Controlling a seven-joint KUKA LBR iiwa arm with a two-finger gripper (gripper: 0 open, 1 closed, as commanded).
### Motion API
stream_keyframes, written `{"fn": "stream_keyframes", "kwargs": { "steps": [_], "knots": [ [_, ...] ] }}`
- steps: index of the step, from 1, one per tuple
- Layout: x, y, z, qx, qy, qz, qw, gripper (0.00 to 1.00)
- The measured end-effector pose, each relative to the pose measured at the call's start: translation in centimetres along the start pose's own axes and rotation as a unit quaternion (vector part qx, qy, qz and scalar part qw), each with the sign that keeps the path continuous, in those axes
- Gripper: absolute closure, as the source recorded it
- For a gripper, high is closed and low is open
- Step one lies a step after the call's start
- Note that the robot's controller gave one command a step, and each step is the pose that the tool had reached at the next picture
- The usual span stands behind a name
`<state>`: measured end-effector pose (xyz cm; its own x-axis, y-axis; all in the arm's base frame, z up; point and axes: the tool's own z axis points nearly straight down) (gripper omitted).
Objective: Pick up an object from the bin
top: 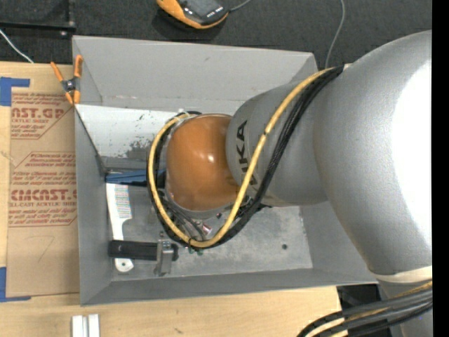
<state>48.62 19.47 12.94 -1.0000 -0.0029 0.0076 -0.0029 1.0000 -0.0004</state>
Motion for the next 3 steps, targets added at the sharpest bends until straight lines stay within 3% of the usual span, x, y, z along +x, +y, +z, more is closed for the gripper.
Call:
{"fn": "stream_keyframes", "kwargs": {
  "steps": [1, 2, 3],
  "knots": [
    [-0.2, -0.1, -0.4, -0.001, -0.0036, 0.001, 1.0, 0.0],
    [-0.1, -1.6, 5.9, -0.002, -0.0042, 0.004, 1.0, 0.0],
    [0.3, -2.0, 5.8, -0.003, -0.0093, 0.015, 0.9998, 0.0]
  ]
}}
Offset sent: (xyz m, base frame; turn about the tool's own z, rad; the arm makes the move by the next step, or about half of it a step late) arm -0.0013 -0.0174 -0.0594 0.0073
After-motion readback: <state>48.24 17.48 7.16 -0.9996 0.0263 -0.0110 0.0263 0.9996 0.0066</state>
